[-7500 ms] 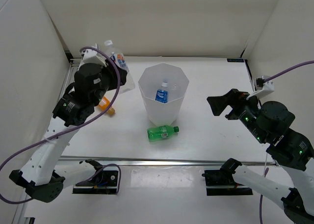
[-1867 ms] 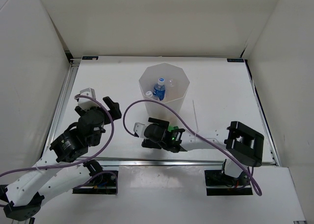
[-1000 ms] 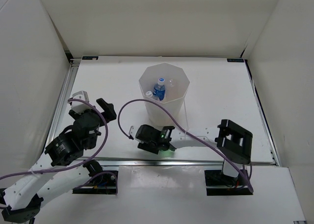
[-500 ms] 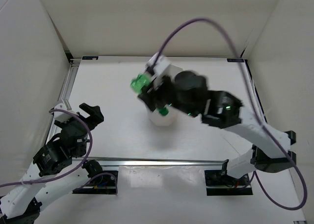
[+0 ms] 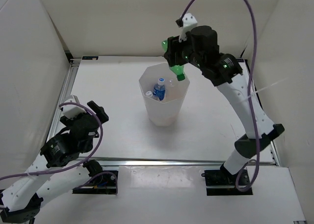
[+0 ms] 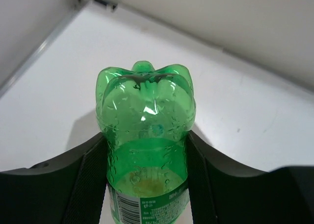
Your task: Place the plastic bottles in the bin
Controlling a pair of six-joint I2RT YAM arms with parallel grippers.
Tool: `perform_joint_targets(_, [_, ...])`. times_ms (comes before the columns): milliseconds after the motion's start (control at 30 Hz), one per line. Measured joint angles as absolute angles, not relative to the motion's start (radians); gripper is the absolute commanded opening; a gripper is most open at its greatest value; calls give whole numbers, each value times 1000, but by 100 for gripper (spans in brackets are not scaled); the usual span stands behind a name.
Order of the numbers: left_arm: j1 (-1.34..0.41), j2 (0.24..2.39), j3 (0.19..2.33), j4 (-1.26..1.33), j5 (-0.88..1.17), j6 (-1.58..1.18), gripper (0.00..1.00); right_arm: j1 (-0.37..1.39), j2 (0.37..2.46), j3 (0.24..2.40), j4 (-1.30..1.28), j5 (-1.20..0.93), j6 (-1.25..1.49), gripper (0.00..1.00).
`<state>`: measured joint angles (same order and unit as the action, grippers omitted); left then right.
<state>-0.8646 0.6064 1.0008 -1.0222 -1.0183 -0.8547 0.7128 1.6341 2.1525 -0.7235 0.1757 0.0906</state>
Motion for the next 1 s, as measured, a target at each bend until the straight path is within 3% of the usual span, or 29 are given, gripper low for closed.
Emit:
perform_joint_targets(67, [-865, 605, 1003, -1029, -1023, -857, 100, 677, 1672, 2135, -757, 105, 112, 78])
perform_joint_targets(133, [-865, 606, 1005, -1029, -1028, -857, 100, 669, 1700, 2127, -790, 53, 130, 96])
perform_joint_targets(167, [-864, 606, 1005, -1029, -1029, -857, 100, 670, 1703, 2120, -796, 35, 144, 100])
perform_joint_targets(400, [-863, 678, 1027, -1024, -1021, -848, 100, 653, 1643, 2076, -828, -60, 220, 100])
perform_joint_targets(600, [-863, 765, 1088, -993, -971, -799, 100, 456, 1555, 2083, -931, -202, 313, 100])
perform_joint_targets(833, [-857, 961, 1203, -896, -859, -659, 100, 337, 1366, 1858, -947, -352, 348, 100])
perform_joint_targets(933, [-795, 1072, 1268, -841, -757, -623, 100, 322, 1320, 1800, -948, -402, 346, 100])
perform_joint_targets(1000, [-653, 1100, 1274, -785, -594, -613, 100, 286, 1298, 1768, -944, -433, 337, 100])
